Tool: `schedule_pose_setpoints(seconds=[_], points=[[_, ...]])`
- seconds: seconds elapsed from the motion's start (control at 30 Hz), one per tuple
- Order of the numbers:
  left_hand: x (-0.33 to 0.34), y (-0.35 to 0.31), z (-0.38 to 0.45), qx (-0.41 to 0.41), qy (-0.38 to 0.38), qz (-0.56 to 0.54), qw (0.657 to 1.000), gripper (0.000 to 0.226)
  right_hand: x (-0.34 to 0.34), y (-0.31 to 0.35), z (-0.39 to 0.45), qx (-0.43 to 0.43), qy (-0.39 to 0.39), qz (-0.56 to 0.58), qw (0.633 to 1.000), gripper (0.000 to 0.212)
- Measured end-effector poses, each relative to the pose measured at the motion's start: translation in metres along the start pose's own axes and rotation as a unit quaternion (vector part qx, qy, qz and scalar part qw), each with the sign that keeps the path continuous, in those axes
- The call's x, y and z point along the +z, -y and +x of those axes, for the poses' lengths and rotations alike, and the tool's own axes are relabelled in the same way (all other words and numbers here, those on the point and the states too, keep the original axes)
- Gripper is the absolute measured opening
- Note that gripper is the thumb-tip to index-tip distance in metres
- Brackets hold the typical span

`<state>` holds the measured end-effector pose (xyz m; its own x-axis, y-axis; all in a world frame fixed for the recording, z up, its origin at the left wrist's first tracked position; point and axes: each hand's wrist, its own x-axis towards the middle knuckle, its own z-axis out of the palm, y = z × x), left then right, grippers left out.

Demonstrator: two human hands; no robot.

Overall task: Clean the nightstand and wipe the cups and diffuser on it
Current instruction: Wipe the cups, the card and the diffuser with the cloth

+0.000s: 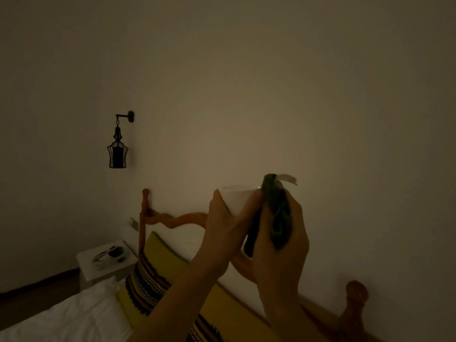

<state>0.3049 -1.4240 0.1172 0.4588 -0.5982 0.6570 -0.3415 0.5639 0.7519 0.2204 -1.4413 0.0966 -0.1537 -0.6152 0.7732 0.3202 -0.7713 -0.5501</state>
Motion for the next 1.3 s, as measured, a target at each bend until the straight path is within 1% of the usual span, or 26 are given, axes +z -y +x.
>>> schedule_pose_setpoints(seconds=[0.07, 0.13, 0.23, 0.3, 0.37, 0.4, 0.47, 0.5, 0.53, 0.63, 0.67, 0.73, 0.77, 0.8, 0.87, 0.9, 0.93, 1.03, 1.07, 1.13, 1.2, 1.23, 1.3], points=[[0.003, 0.001, -0.003, -0.014, -0.023, 0.001, 1.000, 0.066, 0.002, 0.004, -0.007, -0.043, 0.020, -0.011, 0.999, 0.042], [0.002, 0.002, -0.007, -0.028, -0.010, -0.025, 0.999, 0.055, 0.000, 0.007, -0.010, -0.063, 0.033, -0.001, 0.997, 0.042], [-0.007, 0.000, -0.012, -0.052, 0.048, -0.051, 0.996, 0.057, -0.004, 0.009, -0.005, -0.045, 0.037, 0.036, 0.998, 0.040], [-0.014, -0.004, -0.014, -0.074, 0.083, -0.069, 0.991, 0.049, -0.004, 0.013, -0.001, -0.030, 0.046, 0.061, 0.997, 0.036], [-0.019, -0.007, -0.015, -0.097, 0.097, -0.098, 0.986, 0.047, -0.003, 0.017, 0.002, -0.014, 0.060, 0.094, 0.994, 0.033], [-0.021, -0.008, -0.015, -0.105, 0.096, -0.117, 0.983, 0.050, -0.003, 0.019, 0.003, 0.006, 0.070, 0.113, 0.991, 0.036], [-0.025, -0.009, -0.018, -0.121, 0.087, -0.159, 0.976, 0.066, -0.005, 0.020, 0.007, 0.065, 0.101, 0.148, 0.982, 0.041], [-0.027, -0.009, -0.019, -0.126, 0.087, -0.181, 0.971, 0.075, -0.006, 0.019, 0.010, 0.096, 0.118, 0.165, 0.974, 0.040], [-0.029, -0.009, -0.021, -0.127, 0.088, -0.198, 0.968, 0.078, -0.008, 0.016, 0.012, 0.129, 0.133, 0.185, 0.965, 0.037], [-0.035, -0.014, -0.026, -0.132, 0.104, -0.208, 0.964, 0.064, -0.013, 0.007, 0.019, 0.224, 0.176, 0.270, 0.920, 0.029], [-0.036, -0.016, -0.027, -0.130, 0.115, -0.198, 0.965, 0.066, -0.014, 0.004, 0.021, 0.236, 0.189, 0.288, 0.909, 0.028], [-0.037, -0.020, -0.027, -0.121, 0.129, -0.185, 0.967, 0.081, -0.016, -0.002, 0.022, 0.222, 0.202, 0.290, 0.909, 0.029], [-0.037, -0.021, -0.027, -0.117, 0.140, -0.195, 0.964, 0.083, -0.016, -0.003, 0.022, 0.208, 0.205, 0.283, 0.913, 0.030], [-0.036, -0.021, -0.027, -0.112, 0.157, -0.209, 0.959, 0.076, -0.016, -0.004, 0.023, 0.193, 0.207, 0.276, 0.919, 0.032], [-0.033, -0.021, -0.028, -0.117, 0.187, -0.239, 0.946, 0.055, -0.015, -0.006, 0.025, 0.166, 0.201, 0.260, 0.930, 0.035], [-0.032, -0.021, -0.028, -0.124, 0.191, -0.252, 0.941, 0.053, -0.015, -0.006, 0.025, 0.156, 0.192, 0.250, 0.936, 0.036], [-0.031, -0.019, -0.028, -0.129, 0.188, -0.255, 0.940, 0.057, -0.015, -0.006, 0.025, 0.148, 0.182, 0.235, 0.943, 0.035], [-0.026, -0.021, -0.026, -0.121, 0.172, -0.220, 0.953, 0.087, -0.017, -0.008, 0.023, 0.121, 0.156, 0.195, 0.961, 0.036], [-0.024, -0.021, -0.026, -0.122, 0.160, -0.212, 0.956, 0.092, -0.017, -0.008, 0.022, 0.110, 0.149, 0.183, 0.966, 0.038], [-0.022, -0.016, -0.025, -0.116, 0.130, -0.194, 0.965, 0.095, -0.018, -0.010, 0.020, 0.094, 0.137, 0.167, 0.972, 0.039], [-0.020, -0.010, -0.023, -0.102, 0.106, -0.167, 0.975, 0.089, -0.019, -0.015, 0.020, 0.070, 0.125, 0.139, 0.980, 0.036], [-0.018, -0.008, -0.022, -0.097, 0.097, -0.160, 0.978, 0.079, -0.020, -0.017, 0.020, 0.049, 0.120, 0.108, 0.986, 0.037], [-0.013, -0.006, -0.022, -0.096, 0.081, -0.160, 0.979, 0.056, -0.022, -0.023, 0.020, -0.002, 0.116, 0.030, 0.993, 0.047]])
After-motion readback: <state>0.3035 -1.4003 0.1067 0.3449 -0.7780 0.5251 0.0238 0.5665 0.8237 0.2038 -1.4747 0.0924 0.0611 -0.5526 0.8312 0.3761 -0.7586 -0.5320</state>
